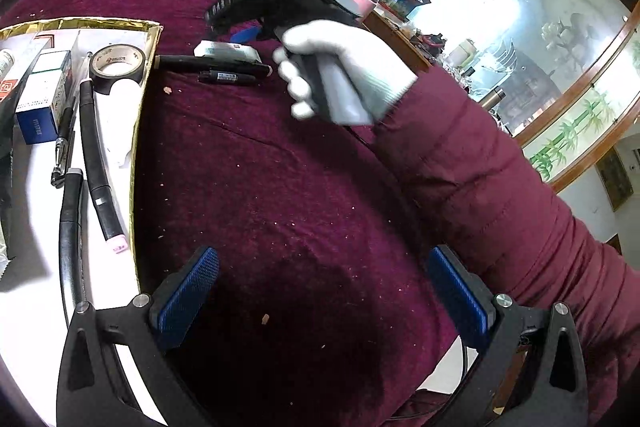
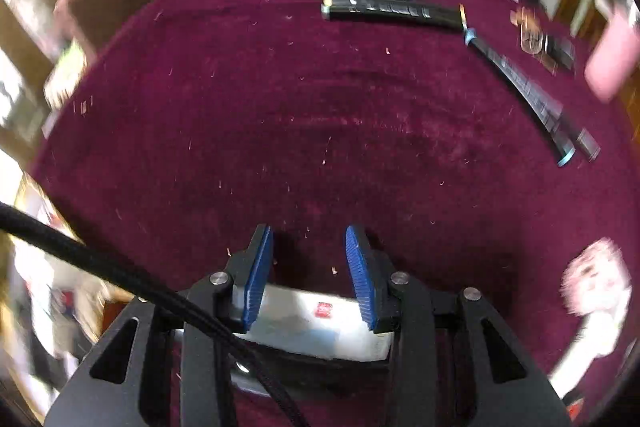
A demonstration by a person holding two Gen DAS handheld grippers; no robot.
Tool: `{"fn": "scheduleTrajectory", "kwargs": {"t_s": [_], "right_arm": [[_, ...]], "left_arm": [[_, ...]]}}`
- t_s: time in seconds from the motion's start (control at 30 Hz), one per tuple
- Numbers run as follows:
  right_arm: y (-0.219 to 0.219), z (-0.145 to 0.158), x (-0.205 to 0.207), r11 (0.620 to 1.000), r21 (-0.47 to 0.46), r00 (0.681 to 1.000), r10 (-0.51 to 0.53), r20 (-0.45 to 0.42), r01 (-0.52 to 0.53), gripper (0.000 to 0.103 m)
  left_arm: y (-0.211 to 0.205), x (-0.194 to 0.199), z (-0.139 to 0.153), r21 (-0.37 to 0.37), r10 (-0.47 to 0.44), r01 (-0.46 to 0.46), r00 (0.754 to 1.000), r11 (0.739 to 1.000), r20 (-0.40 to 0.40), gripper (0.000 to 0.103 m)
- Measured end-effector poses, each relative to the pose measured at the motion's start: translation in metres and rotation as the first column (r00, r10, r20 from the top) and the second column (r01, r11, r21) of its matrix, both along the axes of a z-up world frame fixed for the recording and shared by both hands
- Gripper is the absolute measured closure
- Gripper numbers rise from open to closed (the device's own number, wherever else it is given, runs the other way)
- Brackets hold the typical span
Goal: Organize objects
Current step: 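Move both open grippers back over the table, then grasp the white staple box upright with the right gripper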
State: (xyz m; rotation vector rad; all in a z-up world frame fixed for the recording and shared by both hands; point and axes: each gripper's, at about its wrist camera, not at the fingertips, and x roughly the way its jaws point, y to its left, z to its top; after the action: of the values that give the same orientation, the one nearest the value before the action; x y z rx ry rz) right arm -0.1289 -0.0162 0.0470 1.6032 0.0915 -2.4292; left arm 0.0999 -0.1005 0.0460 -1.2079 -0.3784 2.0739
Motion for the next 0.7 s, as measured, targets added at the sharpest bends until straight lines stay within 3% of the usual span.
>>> {"fn": "scheduleTrajectory", "kwargs": {"t_s": [0.17,0.23,0.27,0.37,0.47,0.7], "right_arm": [[0.02,0.002,0.068,0.992,-0.042,0.985,0.119,0.122,-0.115,0.067],[0.036,0.006,0.103,0.988,-0.033,0.983,0.153,0.105,-0.15,0.067],[0.05,0.01,0.121,0.989,-0.043,0.984,0.142,0.111,-0.138,0.067],[0.096,0.032,0.156,0.988,-0.145,0.998,0.051,0.029,-0.046,0.067],[0.142,0.049,0.19,0.981,-0.184,0.996,-0.068,-0.051,0.058,0.067],[0.176,0.028,0.253,0.944,-0.294,0.986,-0.164,-0.019,0.152,0.067]], "left_arm": [[0.0,-0.006,0.0,0.002,0.007,-0.007,1.0,1.0,0.0,0.002],[0.001,-0.005,0.0,0.011,0.004,-0.004,1.0,1.0,0.0,0.002],[0.001,-0.004,0.0,0.015,0.001,-0.001,1.0,1.0,-0.003,0.002],[0.003,-0.004,-0.001,0.015,0.002,-0.002,1.0,1.0,-0.005,0.002],[0.006,-0.002,-0.001,0.015,-0.003,0.003,1.0,1.0,-0.005,0.002],[0.019,0.002,0.0,-0.007,-0.026,0.026,0.999,1.0,-0.025,0.002]]}}
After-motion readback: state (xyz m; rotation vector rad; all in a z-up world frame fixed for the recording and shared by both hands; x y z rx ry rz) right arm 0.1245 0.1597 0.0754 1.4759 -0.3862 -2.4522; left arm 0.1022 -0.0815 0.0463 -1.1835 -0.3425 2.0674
